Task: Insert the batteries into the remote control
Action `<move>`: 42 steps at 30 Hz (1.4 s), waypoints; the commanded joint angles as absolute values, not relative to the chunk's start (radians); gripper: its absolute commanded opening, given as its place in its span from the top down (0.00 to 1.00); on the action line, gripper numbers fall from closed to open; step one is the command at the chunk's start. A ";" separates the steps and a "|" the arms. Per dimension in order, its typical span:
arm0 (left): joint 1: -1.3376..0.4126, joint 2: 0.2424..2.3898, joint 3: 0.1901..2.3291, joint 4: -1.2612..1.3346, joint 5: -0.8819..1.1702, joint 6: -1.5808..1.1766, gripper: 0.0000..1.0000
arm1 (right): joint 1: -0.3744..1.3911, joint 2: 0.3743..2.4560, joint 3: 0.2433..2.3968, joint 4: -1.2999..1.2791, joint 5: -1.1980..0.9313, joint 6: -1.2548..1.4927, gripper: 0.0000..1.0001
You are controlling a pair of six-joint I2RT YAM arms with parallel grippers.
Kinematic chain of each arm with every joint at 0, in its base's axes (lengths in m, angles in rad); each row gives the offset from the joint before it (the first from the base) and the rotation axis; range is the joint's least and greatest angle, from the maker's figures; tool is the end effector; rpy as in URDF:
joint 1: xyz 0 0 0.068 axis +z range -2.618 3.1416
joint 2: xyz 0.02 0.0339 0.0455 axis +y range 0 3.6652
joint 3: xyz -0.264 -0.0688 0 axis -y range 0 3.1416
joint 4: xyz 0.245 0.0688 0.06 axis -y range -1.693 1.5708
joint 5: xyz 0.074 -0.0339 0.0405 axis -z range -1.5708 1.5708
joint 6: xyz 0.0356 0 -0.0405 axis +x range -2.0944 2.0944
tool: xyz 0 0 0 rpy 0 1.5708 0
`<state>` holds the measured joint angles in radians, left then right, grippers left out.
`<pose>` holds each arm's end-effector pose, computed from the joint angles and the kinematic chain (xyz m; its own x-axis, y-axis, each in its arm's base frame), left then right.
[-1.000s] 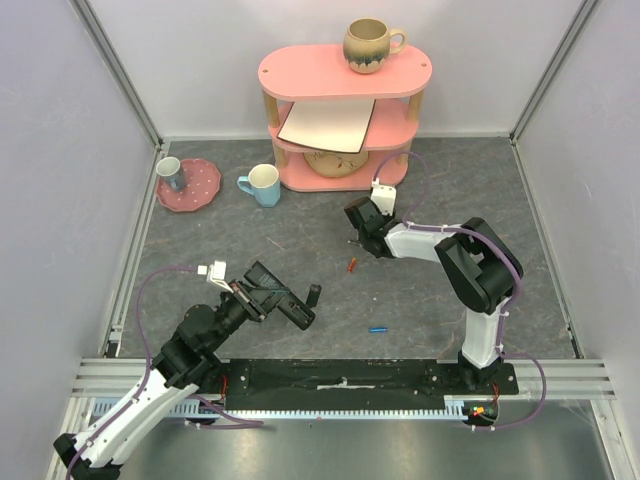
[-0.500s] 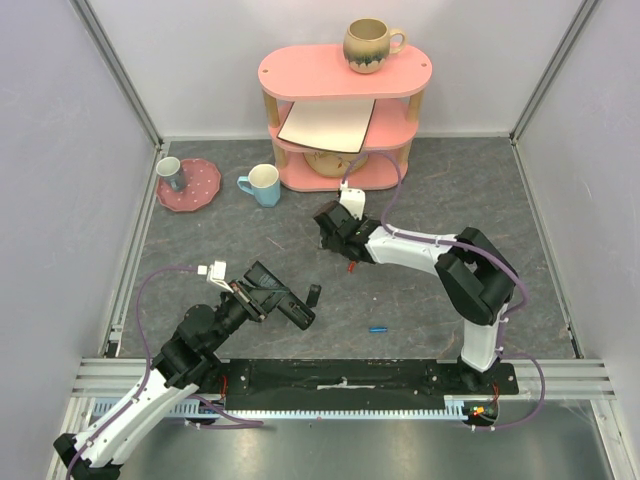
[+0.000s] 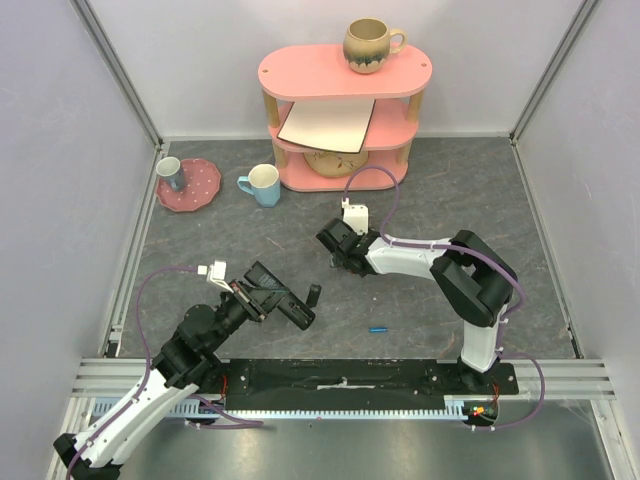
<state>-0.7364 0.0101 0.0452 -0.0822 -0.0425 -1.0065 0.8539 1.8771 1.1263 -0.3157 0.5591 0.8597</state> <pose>0.0812 -0.0716 0.1796 -0.5591 -0.6326 -0.5359 0.3126 0.4379 -0.8430 0.2573 0.2665 0.1507 -0.7320 0.1376 -0.6672 0.1287 0.9897 0.0630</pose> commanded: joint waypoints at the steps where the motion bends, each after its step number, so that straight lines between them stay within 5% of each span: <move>1: -0.736 -0.025 -0.034 -0.075 -0.031 -1.043 0.98 | 0.859 1.856 1.134 -0.322 0.601 0.862 0.28; 24: -0.736 -0.035 -0.032 -0.094 -0.034 -1.042 0.98 | 0.802 1.925 1.152 -0.299 0.542 0.942 0.34; 33: -0.736 -0.032 -0.046 -0.080 -0.043 -1.048 0.98 | 0.790 1.910 1.101 -0.262 0.500 0.894 0.44; 42: -0.735 -0.029 -0.051 -0.074 -0.038 -1.052 0.98 | 0.790 1.865 1.065 -0.268 0.497 0.896 0.32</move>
<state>-0.7364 0.0101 0.0452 -0.1249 -0.0429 -1.0214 0.7937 1.8732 1.0969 -0.2218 0.5304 0.8803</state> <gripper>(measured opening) 0.223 0.651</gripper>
